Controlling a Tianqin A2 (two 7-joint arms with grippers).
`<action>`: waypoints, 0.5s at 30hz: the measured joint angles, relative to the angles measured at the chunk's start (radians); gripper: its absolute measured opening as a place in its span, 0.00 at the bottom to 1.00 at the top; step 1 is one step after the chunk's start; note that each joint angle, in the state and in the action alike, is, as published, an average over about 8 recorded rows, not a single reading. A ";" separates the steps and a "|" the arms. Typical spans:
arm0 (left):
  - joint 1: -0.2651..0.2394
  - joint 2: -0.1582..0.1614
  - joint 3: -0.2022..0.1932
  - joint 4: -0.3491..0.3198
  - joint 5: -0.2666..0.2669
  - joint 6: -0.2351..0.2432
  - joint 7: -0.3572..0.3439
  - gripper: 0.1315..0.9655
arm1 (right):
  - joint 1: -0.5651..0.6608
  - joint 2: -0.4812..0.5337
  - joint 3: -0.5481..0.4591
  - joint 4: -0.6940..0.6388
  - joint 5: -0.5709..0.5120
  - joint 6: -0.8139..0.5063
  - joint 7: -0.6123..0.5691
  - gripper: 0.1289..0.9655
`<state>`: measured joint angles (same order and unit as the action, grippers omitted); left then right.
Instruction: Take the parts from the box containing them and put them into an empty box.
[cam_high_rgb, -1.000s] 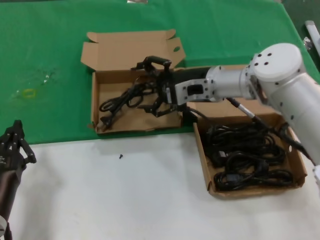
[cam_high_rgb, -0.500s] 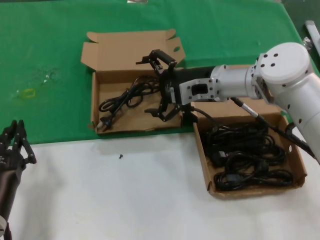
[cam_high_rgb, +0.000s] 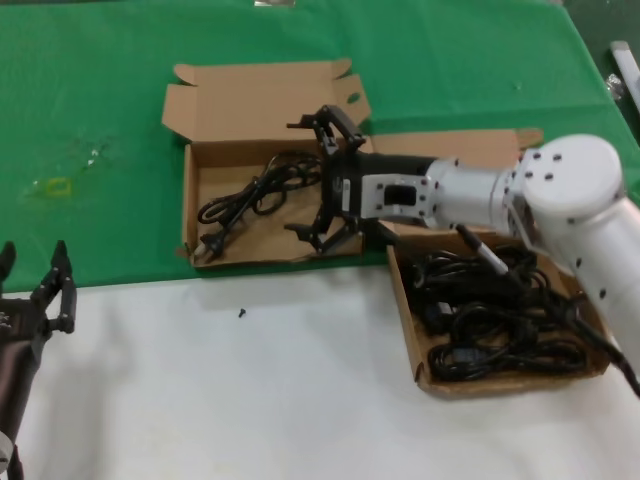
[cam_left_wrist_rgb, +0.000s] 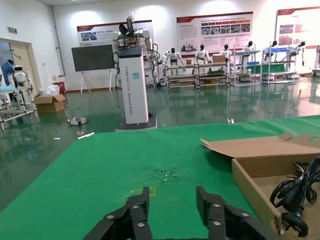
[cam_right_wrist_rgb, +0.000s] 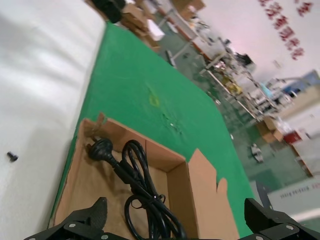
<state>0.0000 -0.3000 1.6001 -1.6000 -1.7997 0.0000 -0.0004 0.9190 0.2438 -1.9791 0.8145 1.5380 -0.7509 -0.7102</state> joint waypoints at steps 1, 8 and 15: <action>0.000 0.000 0.000 0.000 0.000 0.000 0.000 0.17 | -0.014 0.001 0.006 0.012 0.004 0.011 0.011 1.00; 0.000 0.000 0.000 0.000 0.000 0.000 0.000 0.34 | -0.112 0.007 0.046 0.095 0.032 0.091 0.086 1.00; 0.000 0.000 0.000 0.000 0.000 0.000 0.000 0.54 | -0.210 0.013 0.086 0.179 0.060 0.171 0.162 1.00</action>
<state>0.0000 -0.3000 1.6000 -1.6000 -1.7997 0.0000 -0.0001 0.7094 0.2566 -1.8926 0.9936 1.5978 -0.5797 -0.5483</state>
